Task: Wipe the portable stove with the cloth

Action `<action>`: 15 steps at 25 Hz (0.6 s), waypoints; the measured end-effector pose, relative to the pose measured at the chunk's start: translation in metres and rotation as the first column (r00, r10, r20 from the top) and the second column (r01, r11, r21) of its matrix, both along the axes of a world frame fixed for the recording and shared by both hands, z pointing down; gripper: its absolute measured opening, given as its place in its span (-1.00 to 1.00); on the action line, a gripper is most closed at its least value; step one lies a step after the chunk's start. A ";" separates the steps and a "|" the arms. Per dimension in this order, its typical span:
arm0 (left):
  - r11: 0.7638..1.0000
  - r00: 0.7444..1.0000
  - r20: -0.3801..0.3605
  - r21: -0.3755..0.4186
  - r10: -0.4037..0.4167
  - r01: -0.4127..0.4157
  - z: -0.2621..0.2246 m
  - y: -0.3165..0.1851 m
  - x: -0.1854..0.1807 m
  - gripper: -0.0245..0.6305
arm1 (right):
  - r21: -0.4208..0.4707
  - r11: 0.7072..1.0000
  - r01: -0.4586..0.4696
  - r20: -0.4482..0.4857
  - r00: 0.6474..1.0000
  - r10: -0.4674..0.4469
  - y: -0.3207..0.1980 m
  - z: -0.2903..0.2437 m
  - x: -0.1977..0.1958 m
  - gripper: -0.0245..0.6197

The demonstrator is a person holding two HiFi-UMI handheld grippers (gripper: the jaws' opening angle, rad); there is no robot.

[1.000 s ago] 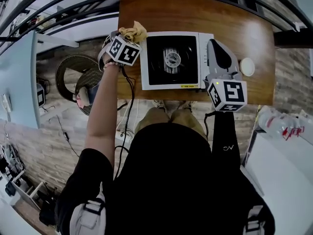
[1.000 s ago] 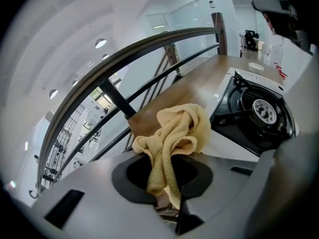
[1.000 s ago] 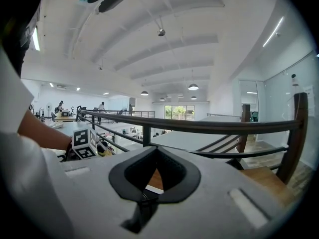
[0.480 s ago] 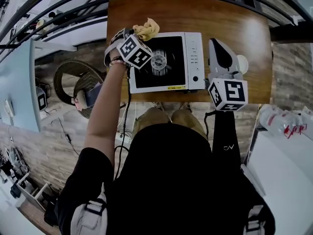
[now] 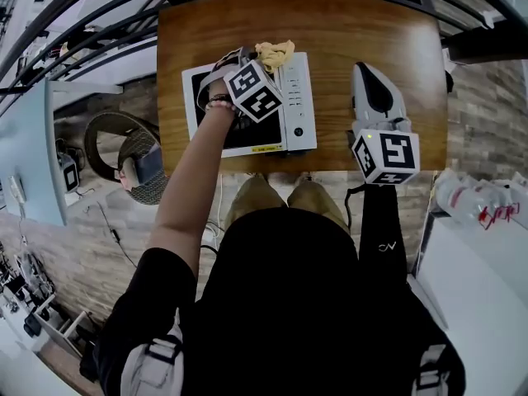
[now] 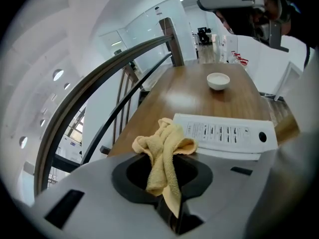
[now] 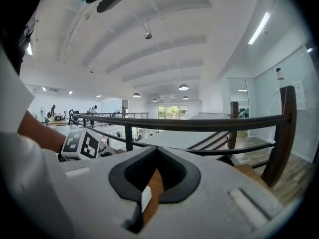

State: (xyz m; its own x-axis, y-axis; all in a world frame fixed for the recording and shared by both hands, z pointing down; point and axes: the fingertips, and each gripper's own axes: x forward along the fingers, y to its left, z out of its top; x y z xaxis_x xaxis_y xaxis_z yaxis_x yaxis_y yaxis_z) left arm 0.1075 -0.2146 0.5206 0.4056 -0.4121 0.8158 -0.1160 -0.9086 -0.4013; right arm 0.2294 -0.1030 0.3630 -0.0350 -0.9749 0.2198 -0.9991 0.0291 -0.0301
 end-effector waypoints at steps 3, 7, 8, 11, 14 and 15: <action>1.000 1.000 0.003 -0.004 0.003 -0.003 -0.002 0.006 0.017 -0.72 | 0.004 1.000 -0.011 0.009 1.000 0.011 0.005 0.000 0.018 -0.92; 1.000 1.000 0.013 0.003 -0.016 0.016 0.001 0.003 0.019 -0.72 | -0.002 1.000 -0.011 0.018 1.000 0.011 0.008 0.006 0.027 -0.92; 0.999 0.999 0.009 0.009 -0.034 0.034 0.000 0.001 0.016 -0.72 | -0.002 1.000 -0.009 0.019 1.000 0.009 0.008 0.007 0.028 -0.92; 0.995 0.995 -0.038 0.039 -0.094 0.096 -0.014 -0.005 0.009 -0.72 | 0.005 1.000 -0.005 0.019 1.000 0.005 0.009 0.005 0.029 -0.92; 0.985 0.980 -0.124 0.057 -0.157 0.165 -0.037 -0.010 -0.002 -0.72 | 0.014 1.000 0.001 0.017 1.000 -0.002 0.004 0.000 0.023 -0.92; 0.980 0.971 -0.154 0.054 -0.182 0.193 -0.042 -0.011 -0.008 -0.72 | 0.016 1.000 0.008 0.015 1.000 -0.008 0.002 -0.001 0.019 -0.92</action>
State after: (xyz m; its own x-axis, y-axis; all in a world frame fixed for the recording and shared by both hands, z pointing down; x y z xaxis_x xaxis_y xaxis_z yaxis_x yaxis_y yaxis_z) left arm 0.0994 -0.2256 0.4784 0.4297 -0.5451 0.7199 -0.3444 -0.8359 -0.4274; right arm 0.2486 -0.1015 0.3619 -0.0460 -0.9781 0.2032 -0.9983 0.0377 -0.0444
